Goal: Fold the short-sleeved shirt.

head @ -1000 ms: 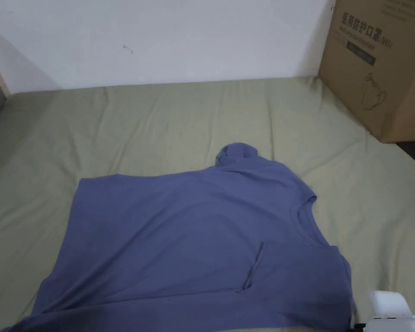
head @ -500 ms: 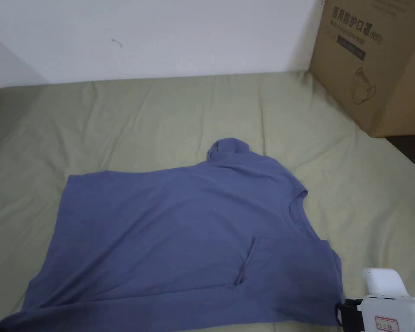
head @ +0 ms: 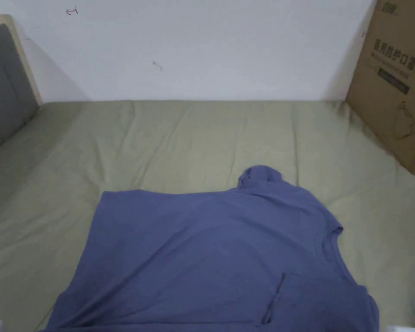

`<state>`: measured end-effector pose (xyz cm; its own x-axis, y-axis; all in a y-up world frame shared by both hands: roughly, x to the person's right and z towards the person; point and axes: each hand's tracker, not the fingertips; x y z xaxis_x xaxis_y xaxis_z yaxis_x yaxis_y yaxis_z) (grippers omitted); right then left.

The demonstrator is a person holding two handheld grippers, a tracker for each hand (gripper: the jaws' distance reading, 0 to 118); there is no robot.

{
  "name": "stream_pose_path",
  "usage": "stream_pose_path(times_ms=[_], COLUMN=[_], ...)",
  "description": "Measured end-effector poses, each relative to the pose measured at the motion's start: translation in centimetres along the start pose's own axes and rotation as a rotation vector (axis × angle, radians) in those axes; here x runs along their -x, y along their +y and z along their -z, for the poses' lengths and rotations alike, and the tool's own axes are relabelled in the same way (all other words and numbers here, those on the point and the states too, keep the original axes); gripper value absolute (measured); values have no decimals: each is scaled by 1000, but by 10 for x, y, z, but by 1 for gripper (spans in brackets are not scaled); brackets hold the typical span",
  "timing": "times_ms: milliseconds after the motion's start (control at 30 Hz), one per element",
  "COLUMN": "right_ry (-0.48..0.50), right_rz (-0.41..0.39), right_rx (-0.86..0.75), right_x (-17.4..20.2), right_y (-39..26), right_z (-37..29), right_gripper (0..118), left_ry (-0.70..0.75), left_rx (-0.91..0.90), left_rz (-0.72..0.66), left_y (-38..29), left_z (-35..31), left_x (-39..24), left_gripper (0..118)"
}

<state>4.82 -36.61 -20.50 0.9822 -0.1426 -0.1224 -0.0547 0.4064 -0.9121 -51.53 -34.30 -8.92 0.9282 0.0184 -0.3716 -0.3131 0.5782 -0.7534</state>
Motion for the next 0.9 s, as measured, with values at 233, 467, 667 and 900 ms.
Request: stream_pose_path(times_ms=[233, 467, 667, 900], right_ry=[43, 42, 43, -46], right_rz=[47, 85, 135, 76], right_rx=[-23, -117, -106, -117], right_x=[-5, -5, -7, 0], right_y=[10, 67, 134, 151], right_z=[-18, -34, 5, 25], right_gripper=[0, 0, 0, 73], left_ry=[2, -4, 18, 7], left_rx=[0, -35, 13, 42], left_rz=[-3, -19, 31, 7], left_y=[8, 62, 125, 137], left_z=[-4, -2, 53, 81], left_x=[-2, -5, -30, -35], left_gripper=[2, 2, 3, 105])
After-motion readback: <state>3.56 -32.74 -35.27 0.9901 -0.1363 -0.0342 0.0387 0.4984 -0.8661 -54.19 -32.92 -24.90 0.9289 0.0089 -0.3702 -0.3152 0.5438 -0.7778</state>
